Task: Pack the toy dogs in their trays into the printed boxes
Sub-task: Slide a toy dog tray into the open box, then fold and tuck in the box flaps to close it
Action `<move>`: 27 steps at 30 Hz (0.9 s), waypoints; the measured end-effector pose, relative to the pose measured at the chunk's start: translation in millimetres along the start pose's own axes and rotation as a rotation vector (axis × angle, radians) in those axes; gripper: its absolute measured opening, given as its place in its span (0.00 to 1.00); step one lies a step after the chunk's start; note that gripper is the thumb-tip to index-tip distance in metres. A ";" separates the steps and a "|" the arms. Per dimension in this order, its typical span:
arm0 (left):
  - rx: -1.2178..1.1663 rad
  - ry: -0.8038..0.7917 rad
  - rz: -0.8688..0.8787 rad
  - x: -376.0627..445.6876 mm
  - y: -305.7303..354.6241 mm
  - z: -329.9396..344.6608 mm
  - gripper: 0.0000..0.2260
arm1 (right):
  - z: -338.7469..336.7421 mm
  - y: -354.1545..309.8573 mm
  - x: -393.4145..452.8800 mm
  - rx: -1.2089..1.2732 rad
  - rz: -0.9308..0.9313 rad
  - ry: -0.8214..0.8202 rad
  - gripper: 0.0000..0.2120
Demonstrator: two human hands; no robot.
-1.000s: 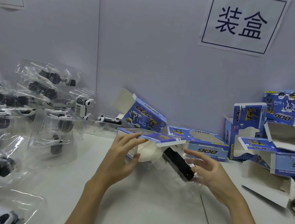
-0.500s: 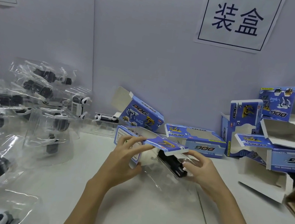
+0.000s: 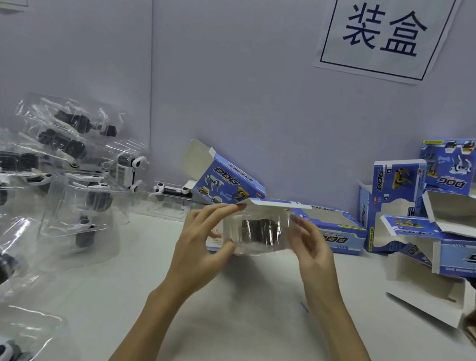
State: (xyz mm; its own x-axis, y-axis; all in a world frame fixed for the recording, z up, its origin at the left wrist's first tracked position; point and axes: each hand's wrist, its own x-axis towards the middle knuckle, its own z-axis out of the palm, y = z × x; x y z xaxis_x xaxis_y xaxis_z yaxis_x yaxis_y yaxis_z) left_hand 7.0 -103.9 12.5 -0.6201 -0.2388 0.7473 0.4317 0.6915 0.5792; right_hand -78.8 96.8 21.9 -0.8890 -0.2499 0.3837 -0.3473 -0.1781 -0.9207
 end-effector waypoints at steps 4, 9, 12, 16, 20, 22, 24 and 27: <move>-0.062 0.008 0.016 0.7 8.2 3.2 0.31 | 11.7 4.8 -3.8 0.013 -0.013 0.094 0.22; -0.087 0.007 0.060 -1.2 25.9 12.3 0.19 | 16.4 10.6 -8.5 -0.134 -0.078 0.261 0.25; -0.175 0.105 -0.033 2.6 34.1 11.3 0.20 | 19.0 -3.9 -8.0 0.053 -0.153 0.227 0.17; -0.585 0.198 -0.224 9.5 39.2 8.3 0.19 | 28.0 -18.3 -20.6 -0.172 -0.336 0.110 0.17; -0.757 0.264 -0.363 10.3 38.3 9.1 0.12 | 33.5 -16.3 -25.7 -0.301 -0.423 0.059 0.21; -0.728 0.259 -0.374 9.4 39.5 10.8 0.11 | 33.0 -14.3 -24.5 -0.252 -0.397 0.029 0.21; -0.667 0.185 -0.327 6.8 40.9 14.3 0.17 | 30.6 -11.3 -22.2 -0.253 -0.350 0.043 0.24; -0.522 0.040 -0.245 3.3 42.4 22.8 0.17 | 24.6 -7.0 -18.6 -0.248 -0.293 0.067 0.27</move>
State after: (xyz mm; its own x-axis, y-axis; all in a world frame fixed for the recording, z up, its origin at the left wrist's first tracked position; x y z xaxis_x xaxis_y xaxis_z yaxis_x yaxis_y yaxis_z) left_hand 8.2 -59.8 32.1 -0.7222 -0.3819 0.5768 0.5507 0.1871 0.8134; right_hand -52.5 79.3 23.0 -0.7563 -0.1589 0.6347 -0.6435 0.0053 -0.7655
